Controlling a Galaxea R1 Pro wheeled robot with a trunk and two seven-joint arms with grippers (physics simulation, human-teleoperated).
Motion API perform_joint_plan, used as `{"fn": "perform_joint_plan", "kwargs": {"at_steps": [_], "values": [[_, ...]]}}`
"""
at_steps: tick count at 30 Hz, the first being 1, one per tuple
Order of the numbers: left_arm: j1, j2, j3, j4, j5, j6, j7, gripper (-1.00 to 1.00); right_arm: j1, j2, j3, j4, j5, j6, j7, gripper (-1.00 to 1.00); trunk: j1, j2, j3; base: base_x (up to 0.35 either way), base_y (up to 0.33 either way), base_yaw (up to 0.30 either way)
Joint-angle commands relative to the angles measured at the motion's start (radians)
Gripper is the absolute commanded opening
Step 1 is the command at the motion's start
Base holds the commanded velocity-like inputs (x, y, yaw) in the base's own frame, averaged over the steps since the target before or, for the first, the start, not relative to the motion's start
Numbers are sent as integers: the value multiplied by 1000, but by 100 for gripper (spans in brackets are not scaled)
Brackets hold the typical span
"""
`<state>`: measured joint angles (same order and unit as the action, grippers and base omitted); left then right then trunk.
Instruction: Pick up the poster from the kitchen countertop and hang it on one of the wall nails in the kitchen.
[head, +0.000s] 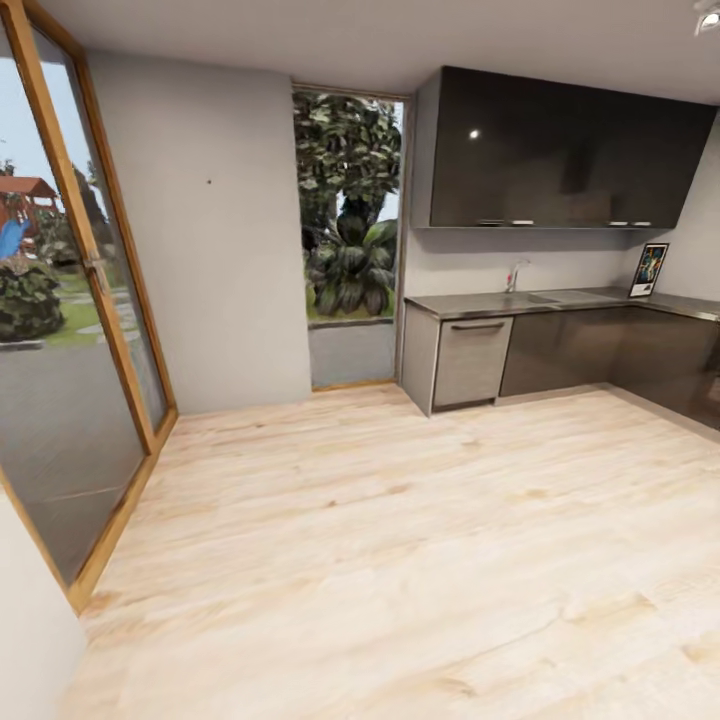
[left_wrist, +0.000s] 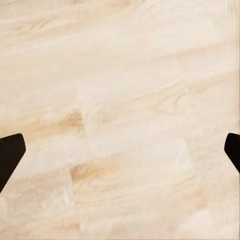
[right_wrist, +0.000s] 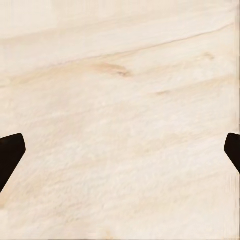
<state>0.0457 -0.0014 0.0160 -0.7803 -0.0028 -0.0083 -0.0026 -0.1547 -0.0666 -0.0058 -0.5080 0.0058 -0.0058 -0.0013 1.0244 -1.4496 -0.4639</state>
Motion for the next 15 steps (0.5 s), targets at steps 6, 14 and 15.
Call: {"fn": "perform_joint_plan", "kwargs": {"at_steps": [6, 14, 15], "values": [[0, 0, 1, -1, 0, -1, 1, 100, -1, -6, 0, 2, 1, -1, 0, 100, 1, 0, -1, 305, -191, -7], [0, 0, 1, -1, 0, 0, 1, 100, 0, -7, 0, 2, 0, -2, 0, 100, 1, 0, -1, 305, -191, -19], [0, 0, 1, -1, 0, 0, 1, 100, 0, -6, 1, 2, 0, -2, 0, 100, 1, 0, -1, 305, -188, -140]]}}
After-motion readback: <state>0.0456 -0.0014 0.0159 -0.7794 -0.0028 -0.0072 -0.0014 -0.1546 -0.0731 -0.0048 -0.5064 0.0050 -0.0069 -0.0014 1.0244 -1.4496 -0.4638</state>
